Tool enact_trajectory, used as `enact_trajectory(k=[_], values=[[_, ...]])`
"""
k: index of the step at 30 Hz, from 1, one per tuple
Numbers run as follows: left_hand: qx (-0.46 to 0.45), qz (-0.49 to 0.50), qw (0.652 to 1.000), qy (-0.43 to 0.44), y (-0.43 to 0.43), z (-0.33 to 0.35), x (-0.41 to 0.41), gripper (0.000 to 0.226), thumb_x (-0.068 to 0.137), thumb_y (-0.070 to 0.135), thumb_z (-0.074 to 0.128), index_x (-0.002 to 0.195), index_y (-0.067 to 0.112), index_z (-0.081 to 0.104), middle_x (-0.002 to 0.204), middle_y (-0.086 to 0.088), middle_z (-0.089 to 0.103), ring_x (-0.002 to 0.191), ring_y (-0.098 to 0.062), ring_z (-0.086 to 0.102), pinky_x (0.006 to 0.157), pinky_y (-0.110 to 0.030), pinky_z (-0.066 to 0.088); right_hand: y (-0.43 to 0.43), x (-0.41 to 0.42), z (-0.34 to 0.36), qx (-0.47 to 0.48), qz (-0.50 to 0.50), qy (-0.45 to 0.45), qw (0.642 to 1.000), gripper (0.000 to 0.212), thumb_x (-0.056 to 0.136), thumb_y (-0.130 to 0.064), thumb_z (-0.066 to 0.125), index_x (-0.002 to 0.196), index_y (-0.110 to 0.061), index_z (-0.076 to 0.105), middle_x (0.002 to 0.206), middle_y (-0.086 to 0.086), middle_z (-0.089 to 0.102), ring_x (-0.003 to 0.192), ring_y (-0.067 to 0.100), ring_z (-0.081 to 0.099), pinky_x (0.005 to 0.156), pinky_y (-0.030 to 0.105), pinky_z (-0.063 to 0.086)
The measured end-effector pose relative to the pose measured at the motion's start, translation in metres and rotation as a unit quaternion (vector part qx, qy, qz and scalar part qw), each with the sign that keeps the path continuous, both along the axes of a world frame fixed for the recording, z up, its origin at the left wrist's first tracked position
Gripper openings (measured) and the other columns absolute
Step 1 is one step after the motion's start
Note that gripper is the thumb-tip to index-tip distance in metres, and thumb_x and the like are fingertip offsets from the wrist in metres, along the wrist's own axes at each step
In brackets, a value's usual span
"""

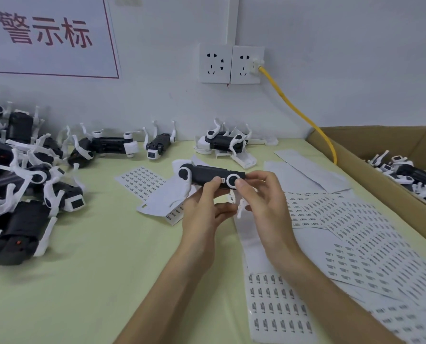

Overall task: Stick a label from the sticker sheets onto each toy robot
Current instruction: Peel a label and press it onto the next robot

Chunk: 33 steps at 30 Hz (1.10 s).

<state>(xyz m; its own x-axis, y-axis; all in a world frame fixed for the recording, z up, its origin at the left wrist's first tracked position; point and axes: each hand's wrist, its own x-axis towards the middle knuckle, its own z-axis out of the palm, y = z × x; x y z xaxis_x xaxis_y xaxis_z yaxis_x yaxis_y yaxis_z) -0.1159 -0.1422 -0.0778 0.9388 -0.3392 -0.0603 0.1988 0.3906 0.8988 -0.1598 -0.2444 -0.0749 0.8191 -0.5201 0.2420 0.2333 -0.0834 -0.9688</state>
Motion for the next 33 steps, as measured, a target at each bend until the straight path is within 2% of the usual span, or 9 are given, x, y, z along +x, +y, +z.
enact_trajectory(k=[2, 7, 10, 15, 19, 23, 28, 31, 33], values=[[0.004, 0.007, 1.0, -0.015, -0.001, -0.001, -0.001, 0.025, 0.103, 0.029, 0.056, 0.107, 0.013, 0.075, 0.105, -0.005, 0.079, 0.067, -0.016, 0.063, 0.074, -0.027, 0.056, -0.002, 0.001, 0.0, 0.005, 0.012, 0.009, 1.0, 0.037, 0.08, -0.048, 0.068, 0.113, -0.032, 0.063, 0.111, -0.007, 0.074, 0.103, 0.009, 0.069, 0.089, 0.03, 0.053], [0.009, 0.017, 0.999, -0.049, -0.003, -0.004, -0.004, 0.028, 0.103, 0.033, 0.06, 0.116, 0.012, 0.074, 0.112, -0.007, 0.078, 0.076, -0.02, 0.066, 0.075, -0.023, 0.056, -0.002, 0.002, 0.0, -0.017, 0.01, -0.012, 1.0, 0.016, 0.087, -0.036, 0.072, 0.102, -0.03, 0.068, 0.101, -0.007, 0.073, 0.102, 0.012, 0.069, 0.083, 0.028, 0.053], [0.055, 0.056, 0.992, -0.097, -0.004, -0.007, -0.004, 0.026, 0.107, 0.035, 0.054, 0.114, 0.018, 0.072, 0.107, 0.0, 0.079, 0.081, -0.017, 0.076, 0.075, -0.021, 0.056, 0.002, 0.002, -0.003, -0.012, 0.008, -0.005, 1.0, 0.016, 0.09, -0.032, 0.074, 0.104, -0.028, 0.067, 0.103, -0.007, 0.073, 0.103, 0.012, 0.069, 0.088, 0.034, 0.055], [0.086, 0.09, 0.985, -0.115, -0.003, -0.01, -0.002, 0.031, 0.108, 0.037, 0.05, 0.109, 0.016, 0.073, 0.095, 0.0, 0.079, 0.07, -0.012, 0.074, 0.069, -0.017, 0.055, 0.007, 0.001, -0.002, -0.016, 0.007, 0.005, 1.0, 0.017, 0.091, -0.031, 0.075, 0.104, -0.027, 0.066, 0.106, -0.005, 0.073, 0.102, 0.014, 0.07, 0.093, 0.046, 0.056], [0.097, 0.108, 0.982, -0.12, -0.003, -0.012, -0.001, 0.035, 0.11, 0.039, 0.046, 0.103, 0.018, 0.073, 0.084, 0.004, 0.078, 0.063, -0.009, 0.07, 0.064, -0.014, 0.051, 0.007, 0.0, -0.002, -0.028, 0.016, -0.004, 0.999, 0.02, 0.088, -0.035, 0.076, 0.104, -0.027, 0.066, 0.104, -0.006, 0.073, 0.101, 0.009, 0.07, 0.087, 0.035, 0.057], [0.069, 0.112, 0.986, -0.103, -0.001, -0.008, 0.0, 0.048, 0.114, 0.036, 0.031, 0.097, 0.019, 0.073, 0.078, 0.005, 0.078, 0.054, -0.015, 0.069, 0.065, -0.023, 0.057, 0.004, 0.002, -0.001, 0.008, 0.016, -0.013, 1.0, 0.009, 0.095, -0.027, 0.069, 0.101, -0.021, 0.065, 0.094, -0.003, 0.073, 0.084, 0.01, 0.071, 0.066, 0.019, 0.054], [0.07, 0.085, 0.987, -0.116, -0.002, -0.005, -0.004, 0.029, 0.108, 0.042, 0.049, 0.105, 0.023, 0.071, 0.09, 0.013, 0.077, 0.061, -0.01, 0.07, 0.06, -0.017, 0.053, 0.004, 0.002, -0.003, 0.004, 0.03, -0.01, 1.0, 0.022, 0.089, -0.028, 0.076, 0.107, -0.021, 0.066, 0.105, 0.001, 0.073, 0.098, 0.012, 0.071, 0.077, 0.029, 0.059], [0.074, 0.086, 0.986, -0.118, -0.002, -0.008, -0.002, 0.027, 0.108, 0.034, 0.051, 0.109, 0.016, 0.071, 0.095, 0.002, 0.079, 0.067, -0.015, 0.071, 0.065, -0.02, 0.055, 0.003, 0.002, -0.005, 0.003, 0.039, 0.005, 0.999, 0.024, 0.089, -0.026, 0.077, 0.108, -0.02, 0.065, 0.106, 0.004, 0.072, 0.101, 0.017, 0.07, 0.081, 0.031, 0.058], [0.075, 0.098, 0.986, -0.113, -0.003, -0.009, -0.002, 0.028, 0.11, 0.031, 0.049, 0.106, 0.013, 0.071, 0.092, 0.0, 0.08, 0.067, -0.015, 0.073, 0.063, -0.018, 0.055, 0.003, 0.002, -0.005, 0.004, 0.044, 0.008, 0.999, 0.023, 0.089, -0.024, 0.077, 0.108, -0.021, 0.064, 0.103, 0.004, 0.073, 0.101, 0.018, 0.071, 0.08, 0.03, 0.057]])
